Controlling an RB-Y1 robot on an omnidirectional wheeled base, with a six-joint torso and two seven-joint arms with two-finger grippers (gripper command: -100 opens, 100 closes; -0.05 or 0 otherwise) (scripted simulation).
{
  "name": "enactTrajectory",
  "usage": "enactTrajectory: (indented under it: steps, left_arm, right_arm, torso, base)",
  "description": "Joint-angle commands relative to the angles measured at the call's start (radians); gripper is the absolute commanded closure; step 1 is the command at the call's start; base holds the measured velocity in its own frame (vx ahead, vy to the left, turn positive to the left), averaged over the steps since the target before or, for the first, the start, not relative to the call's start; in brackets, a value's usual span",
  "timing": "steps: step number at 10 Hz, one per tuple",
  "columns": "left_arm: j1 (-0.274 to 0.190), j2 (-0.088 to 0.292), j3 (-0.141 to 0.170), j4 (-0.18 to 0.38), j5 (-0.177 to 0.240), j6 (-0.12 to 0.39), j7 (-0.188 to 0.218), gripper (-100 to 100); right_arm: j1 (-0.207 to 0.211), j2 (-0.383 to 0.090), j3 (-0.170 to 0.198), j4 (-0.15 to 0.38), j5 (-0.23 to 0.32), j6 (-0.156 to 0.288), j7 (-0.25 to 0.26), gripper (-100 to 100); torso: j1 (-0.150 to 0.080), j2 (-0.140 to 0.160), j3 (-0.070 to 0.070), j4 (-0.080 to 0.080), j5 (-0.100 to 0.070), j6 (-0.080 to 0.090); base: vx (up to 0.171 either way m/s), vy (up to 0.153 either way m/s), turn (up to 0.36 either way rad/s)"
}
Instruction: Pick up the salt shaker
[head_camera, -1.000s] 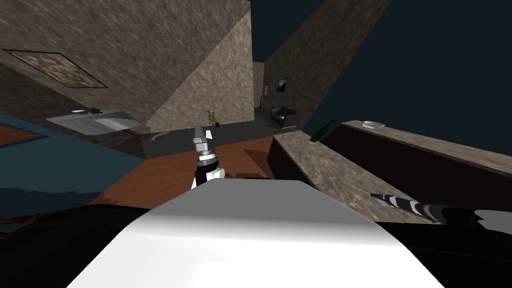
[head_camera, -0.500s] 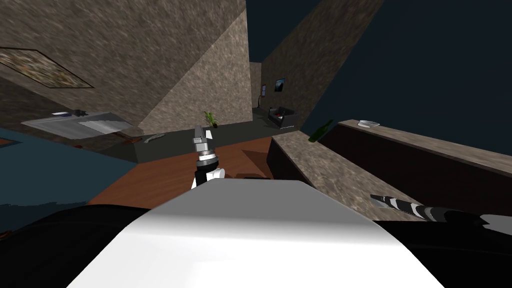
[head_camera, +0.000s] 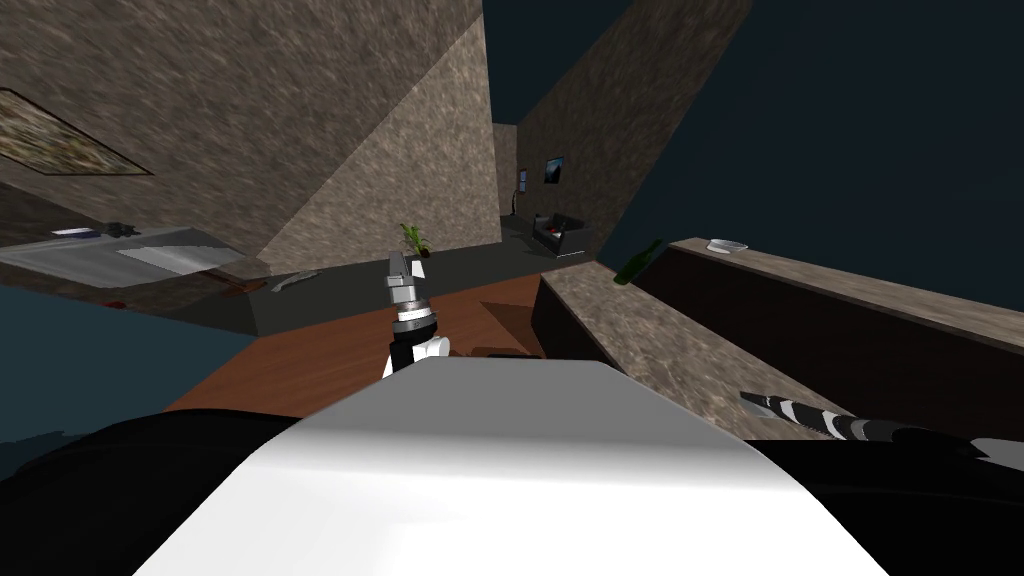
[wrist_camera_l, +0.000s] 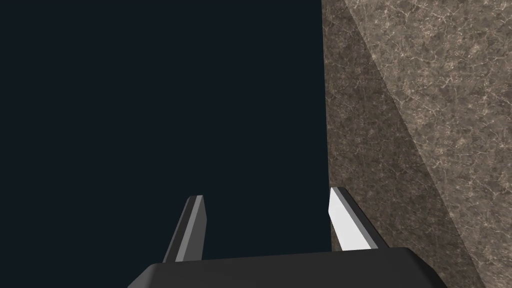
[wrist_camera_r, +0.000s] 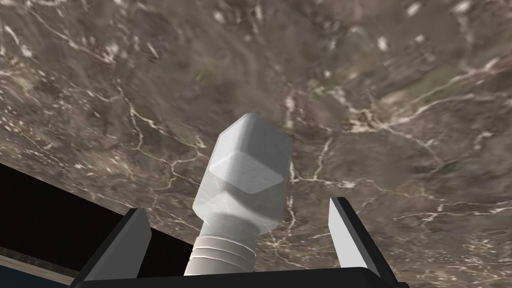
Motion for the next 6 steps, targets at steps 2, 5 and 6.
enactTrajectory:
  steps: [2,5,6]
  left_arm:
    - [0.0,0.0,0.0,0.0,0.0,0.0,0.0,0]
    - [0.0,0.0,0.0,0.0,0.0,0.0,0.0,0]
    - [0.0,0.0,0.0,0.0,0.0,0.0,0.0,0]
  right_arm:
    - [0.042,-0.011,0.044,-0.031,-0.079,0.026,0.053,-100]
    - [0.067,-0.018,0.074,-0.048,-0.159,0.041,0.089,-100]
    - [0.067,-0.018,0.074,-0.048,-0.19,0.041,0.089,-100]
  torso:
    - [0.0,-0.001,0.0,0.0,0.0,-0.001]
    - [0.0,0.0,0.0,0.0,0.0,-0.001]
    - [0.0,0.0,0.0,0.0,0.0,0.0]
  base:
    - [0.083,-0.007,-0.085]
    - [0.055,-0.002,-0.045]
    - [0.066,0.005,-0.066]
